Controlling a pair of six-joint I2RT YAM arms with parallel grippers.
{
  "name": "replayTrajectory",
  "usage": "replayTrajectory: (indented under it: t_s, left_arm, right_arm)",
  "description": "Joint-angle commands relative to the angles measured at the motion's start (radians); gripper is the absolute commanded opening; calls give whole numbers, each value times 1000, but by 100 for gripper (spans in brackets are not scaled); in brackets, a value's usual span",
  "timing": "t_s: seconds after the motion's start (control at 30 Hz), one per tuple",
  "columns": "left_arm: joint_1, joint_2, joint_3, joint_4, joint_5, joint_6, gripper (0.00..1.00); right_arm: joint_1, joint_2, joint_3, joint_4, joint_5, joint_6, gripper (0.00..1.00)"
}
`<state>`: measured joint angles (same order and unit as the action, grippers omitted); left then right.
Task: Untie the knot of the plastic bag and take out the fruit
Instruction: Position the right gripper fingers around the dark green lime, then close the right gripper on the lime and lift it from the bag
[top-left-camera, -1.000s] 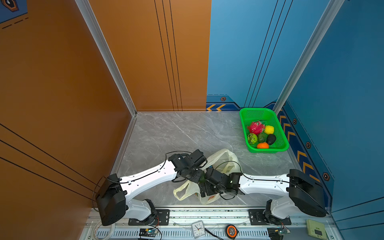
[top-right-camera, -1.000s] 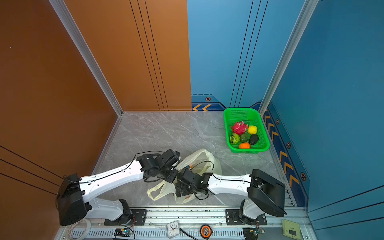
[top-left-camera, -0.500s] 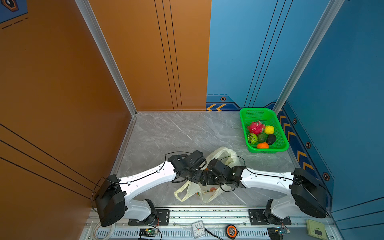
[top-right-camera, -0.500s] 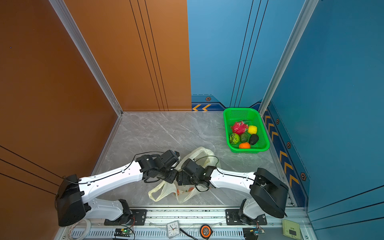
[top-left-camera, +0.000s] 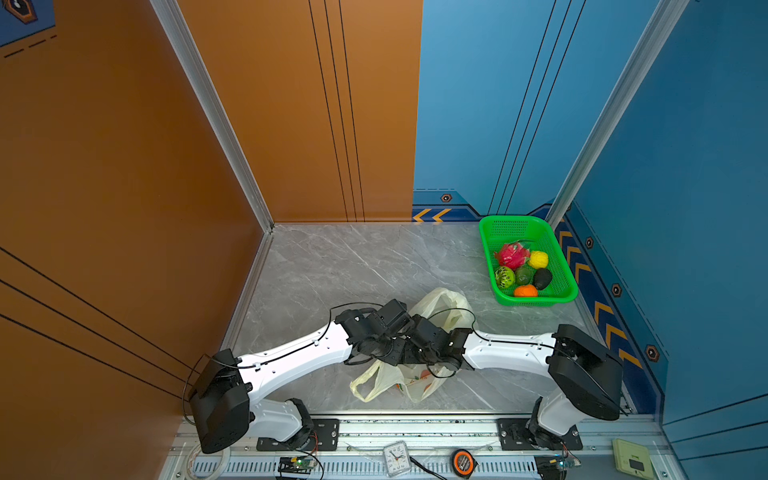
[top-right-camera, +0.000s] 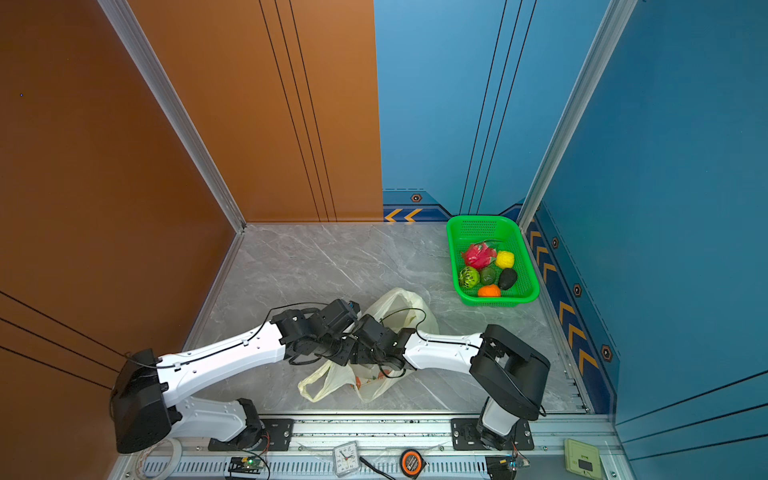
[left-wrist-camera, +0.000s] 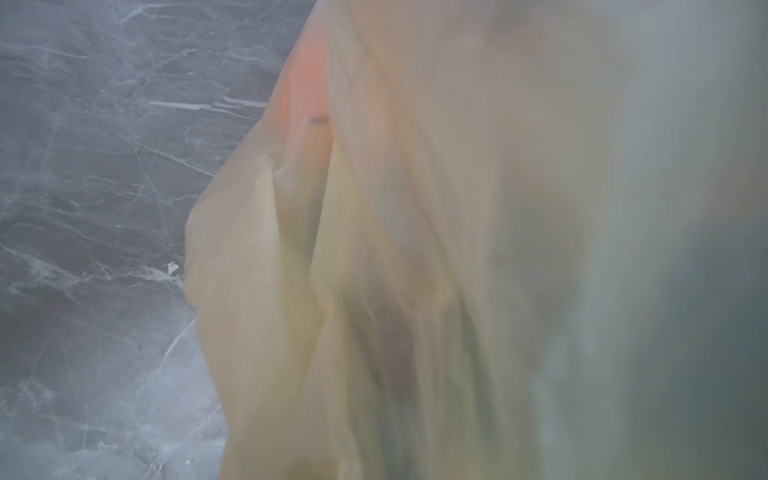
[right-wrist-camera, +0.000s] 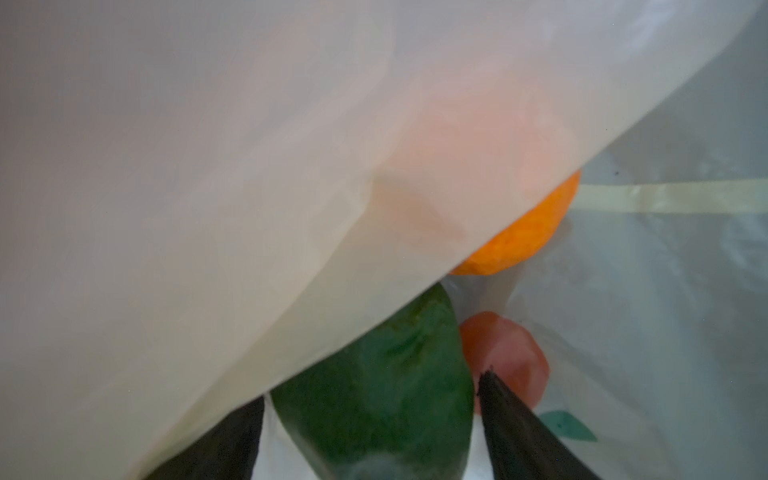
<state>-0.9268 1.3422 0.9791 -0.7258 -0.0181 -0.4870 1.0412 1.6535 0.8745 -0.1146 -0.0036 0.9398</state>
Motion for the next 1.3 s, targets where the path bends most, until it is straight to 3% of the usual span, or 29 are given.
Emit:
replayTrajectory:
  t_s: [0.0,0.17,0.33,0.83,1.03,1.27]
  left_arm:
    - [11,-25,-1,5,21,18,0]
    - [24,-39,-5,4,18,18,0]
    - [36,-35,7,5,8,12,0]
    - [98,-21,44,6,15,26,0]
    - [77,-33,40,18,26,32,0]
    - [6,-41,-9,53,3,10,0]
  right_arm:
    - [-9,35,12,25,8,11,71]
    - [-9,10,9,17,14,8,56]
    - [-6,-60,8,-53,7,-2,50]
    - [-1,-308,19,-283,-29,-41,50]
    - [-30,-296,-21,-303,19,-37,52]
    - [-92,-201,-50,-187,24,-58,52]
